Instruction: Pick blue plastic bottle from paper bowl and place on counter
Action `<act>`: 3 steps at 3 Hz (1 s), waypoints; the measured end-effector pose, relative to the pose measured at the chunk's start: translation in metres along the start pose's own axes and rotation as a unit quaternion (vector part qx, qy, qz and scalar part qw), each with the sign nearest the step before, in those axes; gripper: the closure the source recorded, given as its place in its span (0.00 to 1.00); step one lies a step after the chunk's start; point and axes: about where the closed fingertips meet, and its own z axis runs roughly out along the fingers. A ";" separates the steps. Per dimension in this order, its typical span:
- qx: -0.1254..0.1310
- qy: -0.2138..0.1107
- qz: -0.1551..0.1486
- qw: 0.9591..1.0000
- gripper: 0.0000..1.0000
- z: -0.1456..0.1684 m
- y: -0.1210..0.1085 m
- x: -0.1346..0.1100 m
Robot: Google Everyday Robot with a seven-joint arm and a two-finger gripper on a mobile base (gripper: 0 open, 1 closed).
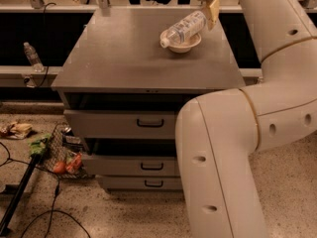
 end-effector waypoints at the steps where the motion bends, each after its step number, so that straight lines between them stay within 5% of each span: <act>1: 0.013 -0.018 -0.007 1.000 0.00 0.011 0.004 -0.004; 2: 0.028 -0.043 -0.031 0.998 0.00 0.017 0.014 -0.009; 3: 0.042 -0.030 -0.045 0.998 0.00 0.035 0.011 -0.001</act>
Offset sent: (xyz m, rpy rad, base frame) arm 0.0923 0.0019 0.0511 -0.1931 -0.0886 -0.0132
